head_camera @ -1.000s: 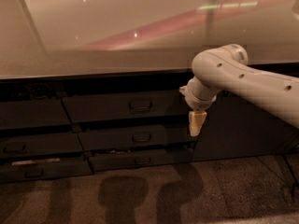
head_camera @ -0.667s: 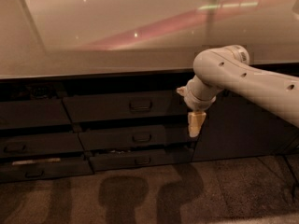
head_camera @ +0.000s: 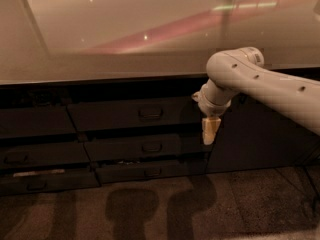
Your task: Open top drawer
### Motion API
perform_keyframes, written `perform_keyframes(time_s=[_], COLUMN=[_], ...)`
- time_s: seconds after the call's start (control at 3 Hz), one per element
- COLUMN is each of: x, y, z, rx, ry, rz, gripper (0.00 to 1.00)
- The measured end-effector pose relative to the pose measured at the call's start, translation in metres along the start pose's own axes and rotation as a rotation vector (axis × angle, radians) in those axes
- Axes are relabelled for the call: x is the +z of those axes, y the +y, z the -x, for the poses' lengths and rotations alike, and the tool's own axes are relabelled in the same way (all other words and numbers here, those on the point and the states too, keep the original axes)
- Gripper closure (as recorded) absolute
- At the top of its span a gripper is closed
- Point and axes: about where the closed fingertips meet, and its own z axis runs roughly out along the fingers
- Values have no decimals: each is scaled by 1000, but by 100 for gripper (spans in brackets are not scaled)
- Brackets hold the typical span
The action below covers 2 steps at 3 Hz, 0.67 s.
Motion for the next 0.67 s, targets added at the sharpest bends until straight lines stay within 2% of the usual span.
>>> perform_keyframes(time_s=[0.33,0.67], x=[14,28], y=[-9,-30], z=[-14,-33], rx=[42,86], ry=[11,47], rz=[31,56], gripper=[0,0])
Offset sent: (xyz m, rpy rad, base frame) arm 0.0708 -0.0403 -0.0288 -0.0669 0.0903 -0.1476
